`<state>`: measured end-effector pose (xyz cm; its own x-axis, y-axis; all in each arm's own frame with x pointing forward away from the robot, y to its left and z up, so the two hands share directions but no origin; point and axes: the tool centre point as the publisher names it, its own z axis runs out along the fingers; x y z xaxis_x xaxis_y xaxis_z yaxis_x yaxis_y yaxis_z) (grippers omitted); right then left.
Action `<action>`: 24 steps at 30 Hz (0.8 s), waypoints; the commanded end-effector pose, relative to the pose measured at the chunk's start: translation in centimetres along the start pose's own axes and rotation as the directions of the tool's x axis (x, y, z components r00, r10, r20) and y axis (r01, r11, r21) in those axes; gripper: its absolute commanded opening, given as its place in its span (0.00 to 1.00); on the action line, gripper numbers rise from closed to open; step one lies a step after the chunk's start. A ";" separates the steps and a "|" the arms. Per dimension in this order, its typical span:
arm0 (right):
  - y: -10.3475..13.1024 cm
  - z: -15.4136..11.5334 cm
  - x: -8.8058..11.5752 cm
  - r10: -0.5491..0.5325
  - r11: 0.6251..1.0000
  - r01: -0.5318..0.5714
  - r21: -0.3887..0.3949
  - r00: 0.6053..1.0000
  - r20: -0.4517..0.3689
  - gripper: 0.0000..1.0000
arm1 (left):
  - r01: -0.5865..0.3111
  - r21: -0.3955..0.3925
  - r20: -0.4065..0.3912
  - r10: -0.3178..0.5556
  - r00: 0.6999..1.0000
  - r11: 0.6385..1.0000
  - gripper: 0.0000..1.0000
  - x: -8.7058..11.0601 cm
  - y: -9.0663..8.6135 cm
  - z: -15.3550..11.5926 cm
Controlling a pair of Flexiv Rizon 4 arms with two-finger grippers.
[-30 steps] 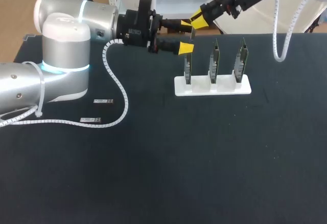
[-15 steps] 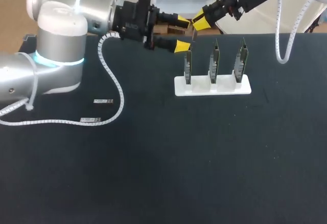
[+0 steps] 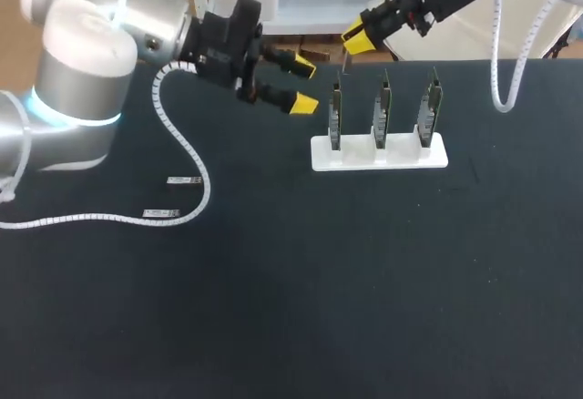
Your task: Pick up the optical module with the left hand, and insert it into the network port with the right hand.
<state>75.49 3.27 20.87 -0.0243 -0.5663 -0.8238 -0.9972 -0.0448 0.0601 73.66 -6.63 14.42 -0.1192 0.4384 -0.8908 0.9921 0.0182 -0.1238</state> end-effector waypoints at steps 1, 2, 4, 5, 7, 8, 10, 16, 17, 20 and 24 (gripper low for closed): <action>0.0 0.2 -0.1 -0.001 1.000 0.001 -0.001 1.000 0.001 0.00 | 0.001 -0.042 -0.030 -0.002 1.000 0.999 1.00 0.5 -0.9 0.0; 0.0 0.2 -0.1 -0.001 1.000 0.001 -0.002 1.000 0.001 0.00 | 0.003 -0.046 -0.041 -0.005 0.999 0.999 1.00 0.5 -0.9 0.0; 0.1 0.2 0.0 0.002 1.000 -0.002 -0.003 1.000 0.001 0.00 | -0.001 -0.052 -0.049 -0.002 0.999 0.999 1.00 0.6 -0.8 0.1; 0.1 0.2 0.0 0.003 1.000 -0.003 -0.003 1.000 0.001 0.00 | -0.005 -0.057 -0.052 0.002 0.999 0.998 1.00 0.7 -0.7 0.1; 0.1 0.2 0.0 0.004 1.000 -0.004 -0.003 1.000 0.002 0.00 | -0.006 -0.058 -0.054 0.003 0.999 0.998 1.00 0.7 -0.5 0.0; 0.1 0.2 0.0 0.003 1.000 -0.003 -0.003 1.000 0.002 0.00 | -0.010 -0.061 -0.065 0.006 0.998 0.998 1.00 0.7 -0.4 0.0; 0.1 0.2 0.0 0.003 1.000 -0.003 -0.003 1.000 0.002 0.00 | -0.015 -0.057 -0.075 0.011 0.997 0.998 1.00 0.7 -0.2 0.0; 0.1 0.1 0.0 0.003 1.000 -0.003 -0.006 1.000 0.002 0.00 | -0.037 -0.043 -0.137 0.031 0.990 0.998 1.00 0.7 0.4 0.4; 0.2 0.1 0.1 0.002 1.000 -0.002 -0.010 1.000 0.006 0.00 | -0.037 -0.044 -0.138 0.031 0.990 0.998 1.00 0.8 0.5 0.4; 0.2 0.0 0.1 -0.001 1.000 0.002 -0.016 1.000 0.008 0.00 | -0.038 -0.044 -0.136 0.032 0.990 0.998 1.00 0.7 1.0 0.5; 0.2 -0.2 0.1 -0.002 1.000 0.002 -0.015 1.000 0.008 0.00 | -0.045 -0.042 -0.139 0.039 0.990 0.998 1.00 0.6 1.5 0.5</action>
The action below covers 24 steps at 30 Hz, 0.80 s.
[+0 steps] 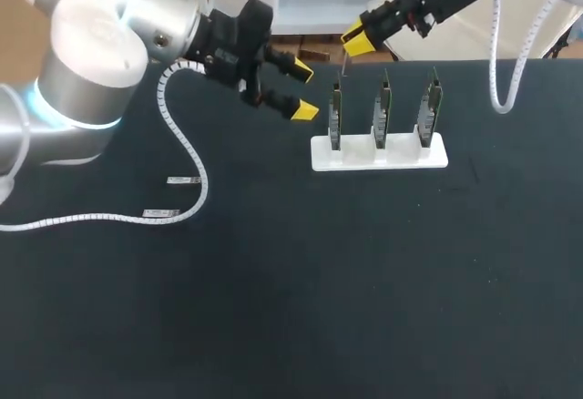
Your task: Pick up the optical module with the left hand, and insert it into the network port with the right hand.
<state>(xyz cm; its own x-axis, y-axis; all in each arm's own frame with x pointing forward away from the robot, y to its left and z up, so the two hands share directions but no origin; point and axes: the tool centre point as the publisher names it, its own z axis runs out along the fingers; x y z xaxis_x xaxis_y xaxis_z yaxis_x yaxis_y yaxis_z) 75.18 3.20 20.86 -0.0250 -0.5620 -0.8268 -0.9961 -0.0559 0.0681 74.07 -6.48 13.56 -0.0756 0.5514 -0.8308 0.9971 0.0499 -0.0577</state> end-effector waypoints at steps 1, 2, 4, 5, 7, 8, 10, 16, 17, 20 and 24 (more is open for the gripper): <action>-0.1 -0.2 0.1 -0.003 1.000 0.003 0.000 1.000 0.003 0.00 | -0.003 0.016 -0.010 0.003 1.000 1.000 1.00 -0.2 1.0 0.3; -0.1 -0.2 0.1 -0.003 1.000 0.003 0.001 1.000 0.003 0.00 | -0.002 0.017 -0.011 0.003 1.000 1.000 1.00 -0.2 1.1 0.3; -0.2 -0.3 0.1 -0.002 1.000 0.002 0.004 1.000 0.004 0.00 | -0.002 0.019 -0.012 0.002 1.000 1.000 1.00 -0.2 1.2 0.4; -0.2 -0.3 0.1 -0.001 1.000 0.001 0.004 1.000 0.006 0.00 | -0.001 0.022 -0.012 0.001 1.000 1.000 1.00 -0.1 1.3 0.4; -0.2 -0.3 0.1 0.000 1.000 0.000 0.005 1.000 0.004 0.00 | 0.000 0.025 -0.010 0.000 1.000 1.000 1.00 -0.1 1.4 0.4; -0.2 -0.3 0.1 0.000 1.000 0.000 0.005 1.000 0.004 0.00 | 0.001 0.027 -0.010 0.000 1.000 1.000 1.00 0.0 1.4 0.4; -0.2 -0.3 0.2 0.000 1.000 0.000 0.006 1.000 0.002 0.00 | 0.003 0.028 -0.009 -0.003 1.000 1.000 1.00 0.0 1.5 0.4; -0.2 -0.3 0.2 -0.003 1.000 0.003 0.006 1.000 0.001 0.00 | 0.002 0.034 -0.021 -0.002 1.000 0.999 1.00 0.2 1.5 0.6; -0.2 -0.3 0.2 -0.005 1.000 0.005 0.007 1.000 -0.002 0.00 | 0.002 0.035 -0.022 -0.001 1.000 0.999 1.00 0.2 1.5 0.7; -0.2 -0.2 0.1 -0.009 1.000 0.009 0.010 1.000 -0.006 0.00 | 0.004 0.036 -0.022 -0.003 1.000 0.999 1.00 0.3 1.5 0.8; -0.2 -0.1 0.2 -0.010 1.000 0.010 0.012 1.000 -0.008 0.00 | 0.016 0.027 -0.008 -0.016 1.000 0.999 1.00 0.4 1.7 0.9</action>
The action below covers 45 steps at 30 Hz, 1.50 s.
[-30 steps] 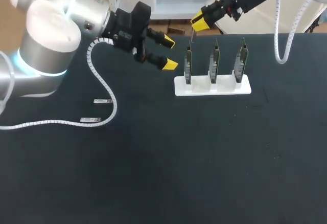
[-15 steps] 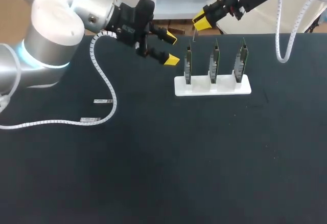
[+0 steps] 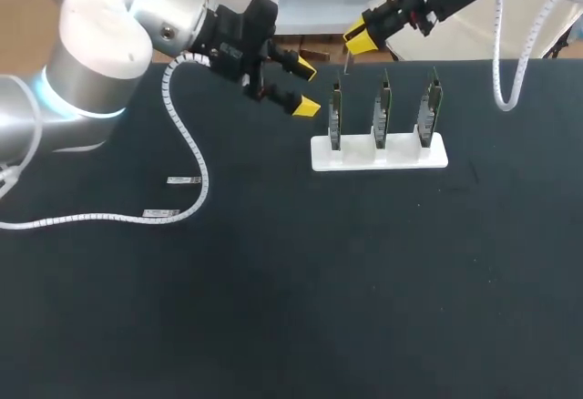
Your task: Pick up the optical module with the left hand, and insert it into the network port with the right hand.
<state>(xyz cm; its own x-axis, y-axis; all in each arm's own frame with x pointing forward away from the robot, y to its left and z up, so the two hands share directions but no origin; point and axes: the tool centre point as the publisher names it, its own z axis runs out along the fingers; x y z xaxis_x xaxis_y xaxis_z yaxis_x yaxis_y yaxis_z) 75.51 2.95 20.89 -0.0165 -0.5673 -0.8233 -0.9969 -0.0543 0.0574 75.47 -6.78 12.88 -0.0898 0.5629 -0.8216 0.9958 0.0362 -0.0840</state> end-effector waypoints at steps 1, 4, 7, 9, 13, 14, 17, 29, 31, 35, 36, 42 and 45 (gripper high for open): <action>0.2 0.1 0.0 -0.005 1.000 0.005 0.004 1.000 -0.003 0.00 | 0.013 0.002 0.045 -0.013 0.999 1.000 1.00 0.1 0.3 0.4; 0.2 0.1 0.1 -0.007 1.000 0.007 0.005 1.000 -0.004 0.00 | 0.010 0.006 0.033 -0.010 0.999 1.000 1.00 0.0 0.5 0.3; 0.2 0.0 0.1 -0.006 1.000 0.006 0.006 1.000 -0.005 0.00 | 0.008 0.007 0.038 -0.009 0.999 1.000 1.00 0.0 0.5 0.3; 0.2 0.0 0.1 -0.007 1.000 0.007 0.008 1.000 -0.006 0.00 | 0.009 0.007 0.035 -0.009 0.999 1.000 1.00 0.0 0.5 0.3; 0.2 0.0 0.1 -0.010 1.000 0.010 0.007 1.000 -0.007 0.00 | 0.002 0.013 0.012 -0.002 1.000 1.000 1.00 0.1 0.7 0.3; 0.2 0.0 0.1 -0.011 1.000 0.011 0.005 1.000 -0.007 0.00 | 0.001 0.014 0.010 -0.002 1.000 1.000 1.00 0.1 0.7 0.2; 0.2 0.0 0.1 -0.014 1.000 0.014 0.003 1.000 -0.007 0.00 | -0.003 0.031 0.017 0.003 1.000 1.000 1.00 0.1 0.8 0.1; 0.4 0.8 0.3 -0.096 0.995 0.097 0.009 0.994 -0.057 0.00 | -0.007 0.030 0.024 0.006 1.000 1.000 1.00 0.1 0.8 0.1; 0.4 1.0 0.2 -0.109 0.994 0.109 -0.002 0.992 -0.070 0.00 | -0.007 0.030 0.024 0.006 1.000 1.000 1.00 0.1 0.8 0.1; 0.4 1.5 0.2 -0.136 0.991 0.135 -0.009 0.987 -0.086 0.00 | -0.007 0.030 0.024 0.006 1.000 1.000 1.00 0.1 0.8 0.1; 0.4 1.6 0.3 -0.143 0.990 0.143 -0.007 0.986 -0.087 0.00 | -0.007 0.030 0.024 0.006 1.000 1.000 1.00 0.1 0.8 0.1; 0.1 2.2 0.5 -0.150 0.989 0.150 -0.008 0.985 -0.085 0.00 | -0.007 0.030 0.024 0.006 1.000 1.000 1.00 0.1 0.8 0.1; -0.2 2.2 0.6 -0.144 0.990 0.144 -0.007 0.986 -0.080 0.00 | -0.007 0.030 0.024 0.006 1.000 1.000 1.00 0.1 0.8 0.1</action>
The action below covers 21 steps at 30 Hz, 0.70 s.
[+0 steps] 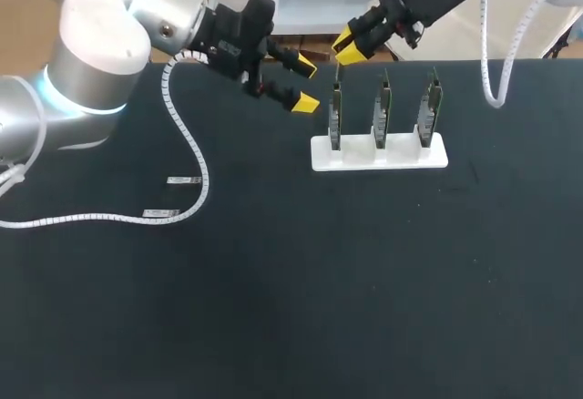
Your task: Pick up the optical module with the left hand, and insert it into the network port with the right hand.
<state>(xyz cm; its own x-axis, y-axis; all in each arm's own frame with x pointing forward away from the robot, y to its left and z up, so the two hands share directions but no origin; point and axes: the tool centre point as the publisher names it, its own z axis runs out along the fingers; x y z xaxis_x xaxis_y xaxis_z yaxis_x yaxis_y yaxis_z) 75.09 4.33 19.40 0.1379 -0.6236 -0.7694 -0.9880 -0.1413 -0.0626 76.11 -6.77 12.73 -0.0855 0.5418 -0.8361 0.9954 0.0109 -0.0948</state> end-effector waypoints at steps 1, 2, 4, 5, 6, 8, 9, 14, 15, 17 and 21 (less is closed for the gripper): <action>-0.6 0.2 0.2 0.005 1.000 -0.005 -0.002 1.000 0.011 0.00 | -0.001 0.004 -0.002 0.001 1.000 1.000 1.00 0.0 0.2 0.0; -0.7 0.3 0.3 0.006 1.000 -0.006 -0.002 1.000 0.011 0.00 | -0.001 0.004 -0.002 0.001 1.000 1.000 1.00 0.0 0.2 0.0; -0.9 0.3 0.4 0.008 1.000 -0.008 -0.001 1.000 0.010 0.00 | -0.001 0.004 -0.002 0.001 1.000 1.000 1.00 0.0 0.2 0.0; -0.9 0.4 0.4 0.007 1.000 -0.007 -0.001 1.000 0.009 0.00 | -0.001 0.004 -0.002 0.001 1.000 1.000 1.00 0.0 0.2 0.0; -1.0 0.4 0.4 0.003 1.000 -0.003 -0.004 1.000 0.007 0.00 | -0.001 0.004 -0.002 0.001 1.000 1.000 1.00 0.0 0.2 0.0; -1.1 0.4 0.5 -0.002 1.000 0.002 -0.006 1.000 0.007 0.00 | -0.001 0.004 -0.002 0.001 1.000 1.000 1.00 0.0 0.2 0.0; -1.2 0.4 0.5 -0.007 1.000 0.007 -0.005 1.000 0.003 0.00 | -0.001 0.004 -0.002 0.001 1.000 1.000 1.00 0.0 0.2 0.0; -1.3 0.6 0.4 -0.027 1.000 0.027 -0.008 1.000 -0.007 0.00 | -0.001 0.004 -0.002 0.001 1.000 1.000 1.00 0.0 0.2 0.0; -1.3 0.6 0.4 -0.031 0.999 0.030 -0.012 0.999 -0.008 0.00 | -0.001 0.004 -0.002 0.001 1.000 1.000 1.00 0.0 0.2 0.0; -1.3 0.8 0.4 -0.035 0.999 0.035 -0.014 0.999 -0.011 0.00 | -0.001 0.004 -0.002 0.001 1.000 1.000 1.00 0.0 0.2 0.0; -1.3 1.0 0.7 -0.036 0.999 0.035 -0.010 0.999 -0.029 0.00 | -0.001 0.004 -0.002 0.001 1.000 1.000 1.00 0.0 0.2 0.0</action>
<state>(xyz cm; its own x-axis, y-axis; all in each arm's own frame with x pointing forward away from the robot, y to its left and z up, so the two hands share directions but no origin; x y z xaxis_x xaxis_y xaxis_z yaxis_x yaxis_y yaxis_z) 76.21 4.62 18.45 0.1763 -0.6366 -0.7508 -0.9814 -0.1720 -0.0846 76.11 -6.77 12.73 -0.0855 0.5418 -0.8361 0.9954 0.0109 -0.0948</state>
